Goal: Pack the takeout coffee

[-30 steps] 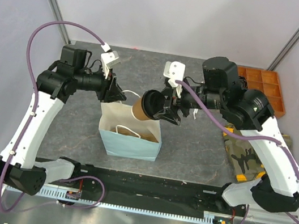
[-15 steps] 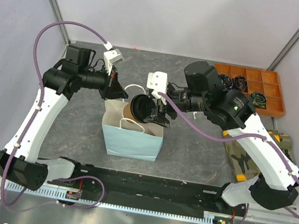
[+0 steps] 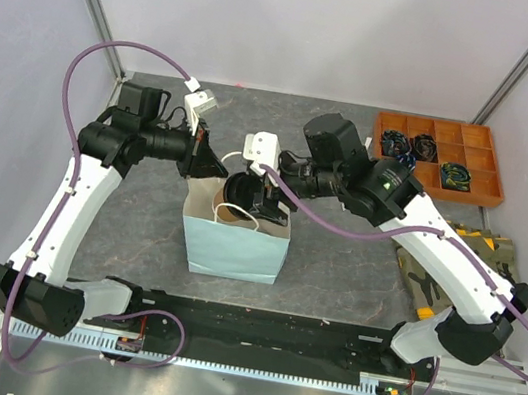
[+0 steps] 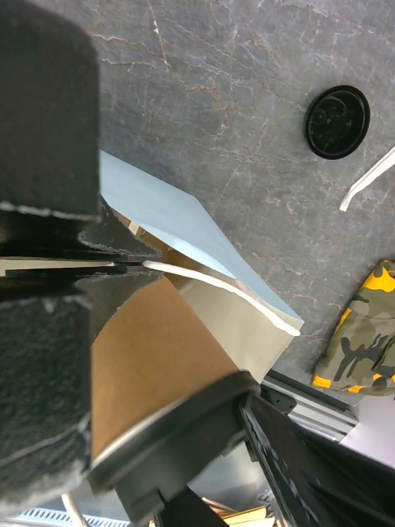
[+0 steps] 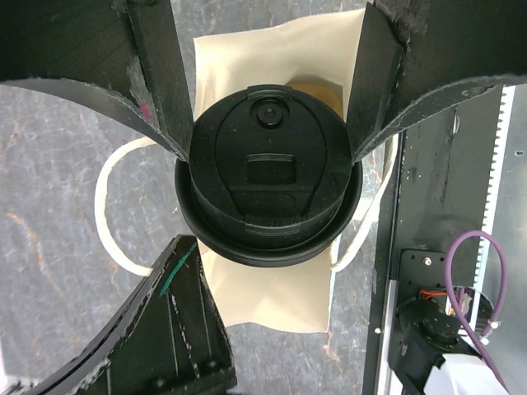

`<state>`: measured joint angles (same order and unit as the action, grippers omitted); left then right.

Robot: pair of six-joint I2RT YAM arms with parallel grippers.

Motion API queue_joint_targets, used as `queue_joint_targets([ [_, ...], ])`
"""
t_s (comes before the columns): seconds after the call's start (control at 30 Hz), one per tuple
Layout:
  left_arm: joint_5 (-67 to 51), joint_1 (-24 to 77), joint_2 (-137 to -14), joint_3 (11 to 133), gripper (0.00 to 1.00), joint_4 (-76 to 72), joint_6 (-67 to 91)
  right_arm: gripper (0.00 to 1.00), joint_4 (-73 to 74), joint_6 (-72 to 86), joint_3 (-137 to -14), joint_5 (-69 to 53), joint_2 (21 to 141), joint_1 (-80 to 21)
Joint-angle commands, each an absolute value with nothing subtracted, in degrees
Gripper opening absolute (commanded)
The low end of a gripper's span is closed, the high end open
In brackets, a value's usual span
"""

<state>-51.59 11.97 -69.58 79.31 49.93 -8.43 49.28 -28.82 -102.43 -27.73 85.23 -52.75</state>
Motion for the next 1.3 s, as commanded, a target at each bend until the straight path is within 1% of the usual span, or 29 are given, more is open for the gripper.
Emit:
queue_joint_targets([
  [0.0,-53.88,11.95,-67.94,78.75,0.02,48.43,-8.79,0.33,45.70,-27.95,-100.82,-27.69,85.08,-53.00],
  [0.83,-58.88,11.95,-67.41,75.94,0.02,48.43,-7.56,0.30,37.62,-30.06,-90.27,-26.81,85.43,-53.00],
  [1.27,-58.71,11.95,-66.44,72.25,0.02,46.67,-4.40,0.29,34.98,-31.99,-86.40,-27.16,86.40,-53.44],
])
